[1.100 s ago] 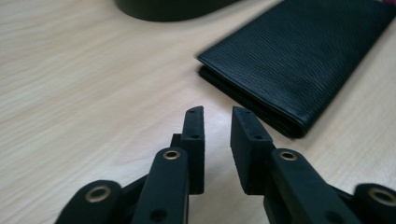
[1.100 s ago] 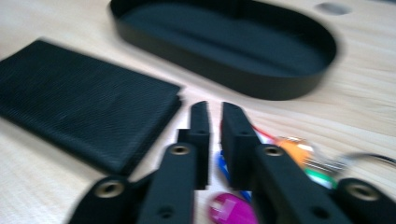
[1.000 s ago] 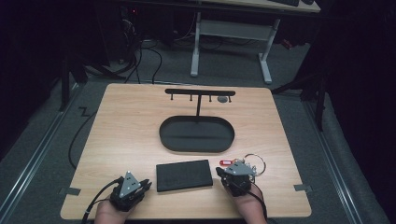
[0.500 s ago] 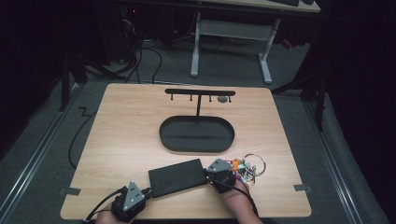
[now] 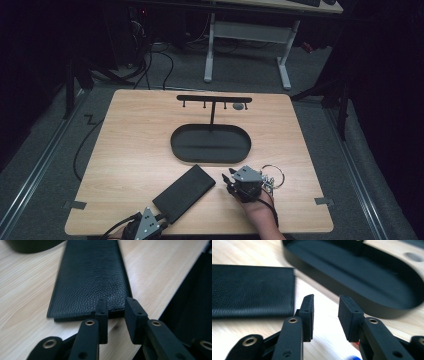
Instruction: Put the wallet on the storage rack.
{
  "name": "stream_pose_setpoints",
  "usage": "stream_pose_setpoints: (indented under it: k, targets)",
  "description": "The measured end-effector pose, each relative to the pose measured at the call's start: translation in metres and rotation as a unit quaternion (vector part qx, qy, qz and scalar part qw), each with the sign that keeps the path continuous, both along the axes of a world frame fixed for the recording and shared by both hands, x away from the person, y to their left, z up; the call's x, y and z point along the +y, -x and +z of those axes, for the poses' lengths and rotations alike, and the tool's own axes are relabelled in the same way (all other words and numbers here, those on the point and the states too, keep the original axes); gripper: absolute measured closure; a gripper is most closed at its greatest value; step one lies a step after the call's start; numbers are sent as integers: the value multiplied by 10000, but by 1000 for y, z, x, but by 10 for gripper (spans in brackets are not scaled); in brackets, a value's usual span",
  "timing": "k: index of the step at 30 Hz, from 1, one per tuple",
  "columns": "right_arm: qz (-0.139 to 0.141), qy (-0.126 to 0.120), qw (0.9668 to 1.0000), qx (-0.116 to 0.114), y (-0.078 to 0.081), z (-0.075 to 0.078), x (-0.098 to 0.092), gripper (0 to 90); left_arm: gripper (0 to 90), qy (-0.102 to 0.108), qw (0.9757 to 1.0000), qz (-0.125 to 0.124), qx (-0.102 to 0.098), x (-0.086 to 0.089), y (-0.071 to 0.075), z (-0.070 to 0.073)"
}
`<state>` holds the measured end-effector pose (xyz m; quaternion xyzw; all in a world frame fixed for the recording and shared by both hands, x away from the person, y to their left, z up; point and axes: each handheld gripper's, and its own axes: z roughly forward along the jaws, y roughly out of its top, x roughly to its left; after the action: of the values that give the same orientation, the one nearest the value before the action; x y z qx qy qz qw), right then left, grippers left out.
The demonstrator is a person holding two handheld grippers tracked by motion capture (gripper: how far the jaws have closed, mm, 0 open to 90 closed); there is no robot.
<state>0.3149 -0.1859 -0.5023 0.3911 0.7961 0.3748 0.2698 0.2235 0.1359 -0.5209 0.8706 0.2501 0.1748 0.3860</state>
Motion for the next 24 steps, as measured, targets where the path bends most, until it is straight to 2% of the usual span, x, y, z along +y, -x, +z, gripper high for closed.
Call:
stream_pose_setpoints:
  k: [2,4,6,7,9,11,14,16,19,21,24]
  targets:
    - [-78,62,9999,-63,2,1,-6,654,707,-23,10000,-26,-52,-1,-2,1]
    - [-246,186,9992,-250,8,6,-18,653,666,77,9999,20,-116,2,-6,5]
    - [-512,70,9979,-387,18,15,-36,644,623,241,9993,180,-240,10,-15,11]
    - [-512,70,9979,-387,18,15,-36,644,599,241,9993,180,-240,10,-15,11]
    - [-652,99,9959,-613,30,26,-47,635,564,368,9984,296,-319,15,-21,14]
    - [-761,-1,9945,-727,40,33,-54,630,514,423,9979,345,-345,15,-25,16]
    - [-914,-314,9920,-817,61,43,-69,611,444,426,9980,275,-382,9,-32,16]
    - [-952,-344,9915,-813,65,44,-73,607,431,443,9980,190,-414,4,-35,17]
    - [-1041,-404,9912,-715,74,38,-82,591,409,497,9982,6,-327,-2,-38,18]
    - [-1095,-474,9912,-568,78,30,-90,573,398,440,9984,-172,-302,-7,-39,17]
    - [-1298,-492,9895,-390,85,13,-101,565,414,383,9981,-447,-199,-17,-38,17]
